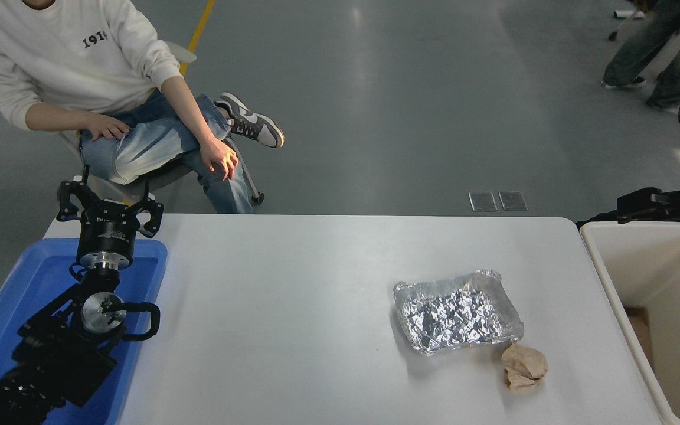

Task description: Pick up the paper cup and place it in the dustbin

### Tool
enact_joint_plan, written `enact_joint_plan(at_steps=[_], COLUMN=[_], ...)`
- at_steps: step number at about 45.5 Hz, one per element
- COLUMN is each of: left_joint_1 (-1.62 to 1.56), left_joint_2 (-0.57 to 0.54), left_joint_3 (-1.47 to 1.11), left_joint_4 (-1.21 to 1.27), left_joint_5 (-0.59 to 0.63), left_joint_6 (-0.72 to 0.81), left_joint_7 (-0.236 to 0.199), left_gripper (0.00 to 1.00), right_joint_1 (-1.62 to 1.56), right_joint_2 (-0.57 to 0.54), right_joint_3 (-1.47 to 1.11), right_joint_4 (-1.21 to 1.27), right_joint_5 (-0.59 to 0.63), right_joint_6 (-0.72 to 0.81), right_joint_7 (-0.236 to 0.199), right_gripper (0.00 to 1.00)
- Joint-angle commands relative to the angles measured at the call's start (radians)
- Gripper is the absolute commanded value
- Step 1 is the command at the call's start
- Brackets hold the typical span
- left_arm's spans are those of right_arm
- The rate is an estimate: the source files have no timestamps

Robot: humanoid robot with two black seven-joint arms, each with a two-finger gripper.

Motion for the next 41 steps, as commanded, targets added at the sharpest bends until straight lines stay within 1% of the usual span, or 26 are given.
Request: enact_joint_plan(at_steps=[1,3,11,15,19,26,32,41], left_joint_1=[0.000,0.000,0.000,0.000,0.000,0.000,0.000,0.000], left_joint_2=[0.000,0.000,0.000,0.000,0.000,0.000,0.000,0.000], left_joint_3=[-0.001,-0.001,-0.001,-0.001,-0.001,-0.001,-0.001,-0.001], left_joint_4=[0.001,0.001,-0.001,-0.001,-0.001,0.001,-0.001,0.001], left_joint_5=[-0.002,-0.002,-0.002,-0.002,-0.002,-0.002,-0.002,-0.003], left_joint_6=[0.002,0.002,0.002,0.002,0.002,0.002,0.002,0.002], left_joint_7=[0.000,-0.002,-0.002,-0.002,-0.002,-0.002,-0.002,-0.002], left_gripper=[0.99,0.99,0.99,0.99,0.99,0.99,0.99,0.99], right_joint_1=[0.127,0.129,0.126,0.130,0.158,0.204,0.311,0.353], right_joint_2=[0.111,0.127,0.197,0.214,0.217,0.219,0.219,0.234], right_joint_3=[0.051,0.050,0.019,-0.008,-0.034,-0.094,-0.180,-0.186], right_joint_4=[0.142,0.141,0.119,0.118,0.119,0.131,0.199,0.225], right_joint_5=[0.235,0.255,0.272,0.319,0.351,0.351,0.351,0.365], right_joint_6=[0.183,0.183,0.179,0.182,0.183,0.185,0.183,0.183], right_joint_7=[-0.003,-0.006,-0.011,-0.012,-0.012,-0.011,-0.011,-0.009], right_gripper=[1.00,1.00,1.00,1.00,1.00,1.00,1.00,1.00])
